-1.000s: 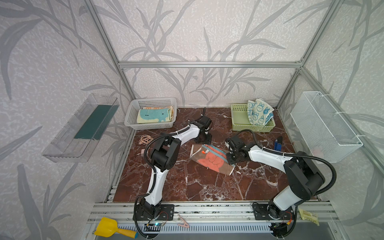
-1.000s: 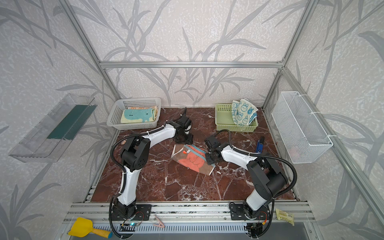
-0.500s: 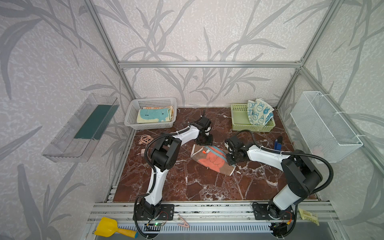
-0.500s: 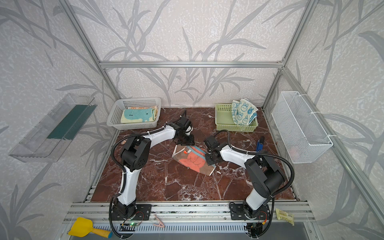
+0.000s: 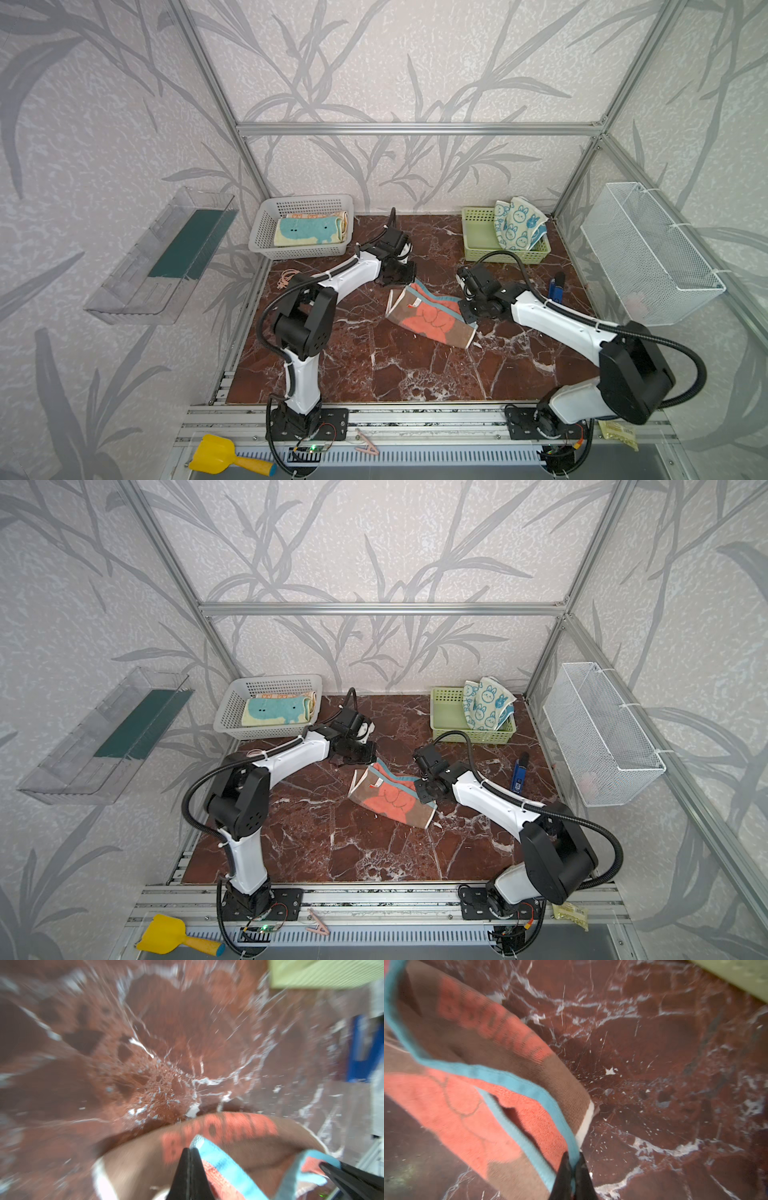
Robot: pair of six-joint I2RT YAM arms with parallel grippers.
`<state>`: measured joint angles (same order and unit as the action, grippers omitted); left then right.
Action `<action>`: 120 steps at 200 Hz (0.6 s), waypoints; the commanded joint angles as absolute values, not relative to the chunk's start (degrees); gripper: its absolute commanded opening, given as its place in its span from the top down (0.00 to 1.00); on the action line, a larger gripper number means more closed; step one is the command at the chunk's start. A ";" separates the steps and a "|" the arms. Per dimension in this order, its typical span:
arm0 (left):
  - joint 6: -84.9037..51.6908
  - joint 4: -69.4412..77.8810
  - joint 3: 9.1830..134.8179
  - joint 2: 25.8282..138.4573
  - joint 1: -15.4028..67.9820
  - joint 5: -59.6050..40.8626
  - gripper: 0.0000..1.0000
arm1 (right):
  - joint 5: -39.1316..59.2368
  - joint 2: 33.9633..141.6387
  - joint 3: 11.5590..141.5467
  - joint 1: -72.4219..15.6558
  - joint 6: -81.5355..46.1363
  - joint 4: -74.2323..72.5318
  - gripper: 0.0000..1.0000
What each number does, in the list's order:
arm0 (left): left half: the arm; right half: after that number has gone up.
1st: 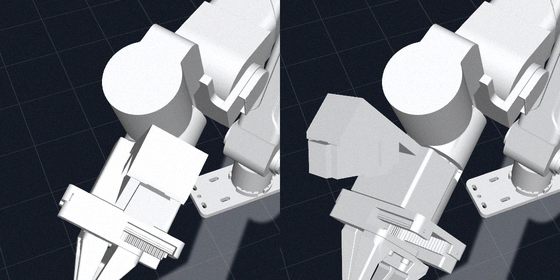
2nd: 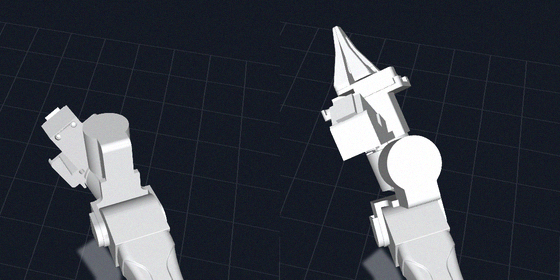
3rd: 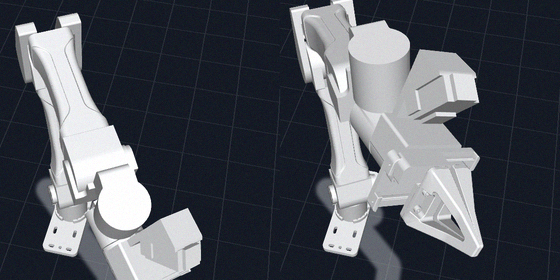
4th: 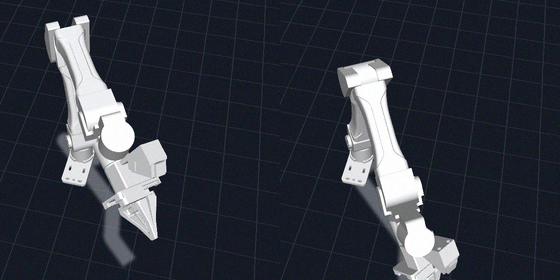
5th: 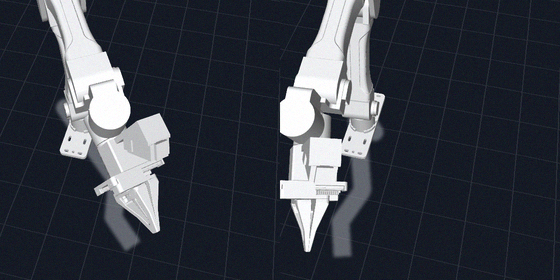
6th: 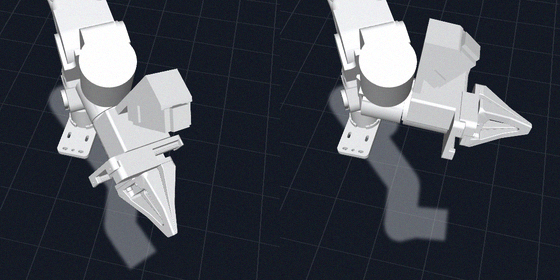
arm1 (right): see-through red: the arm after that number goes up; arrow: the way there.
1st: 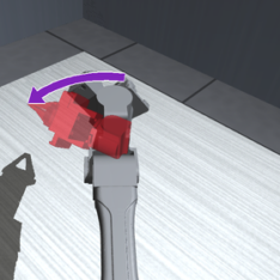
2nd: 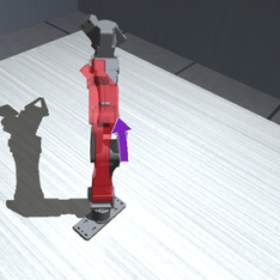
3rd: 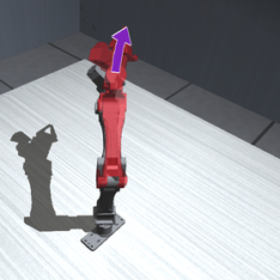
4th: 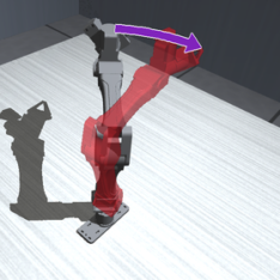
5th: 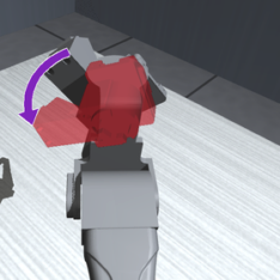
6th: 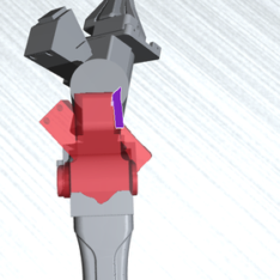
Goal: Fold and stack the towels
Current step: 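Lift the red-and-brown towel's edge high with both grippers, shaking it out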
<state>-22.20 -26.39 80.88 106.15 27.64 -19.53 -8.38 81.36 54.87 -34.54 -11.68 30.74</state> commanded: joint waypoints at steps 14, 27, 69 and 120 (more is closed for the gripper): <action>-18.37 -21.71 77.44 93.30 26.35 -16.46 1.00 | -11.17 72.03 59.22 -35.00 -9.29 34.60 1.00; -17.55 -19.26 75.30 88.42 26.36 -15.08 1.00 | -10.84 69.01 60.62 -35.52 -8.32 34.44 0.99; -16.46 -14.14 67.67 73.71 26.44 -13.01 1.00 | -10.00 61.71 64.11 -40.44 -4.62 34.03 0.99; -13.90 -15.10 66.01 61.30 26.55 -12.86 1.00 | -10.38 58.98 72.97 -43.45 -4.13 39.83 1.00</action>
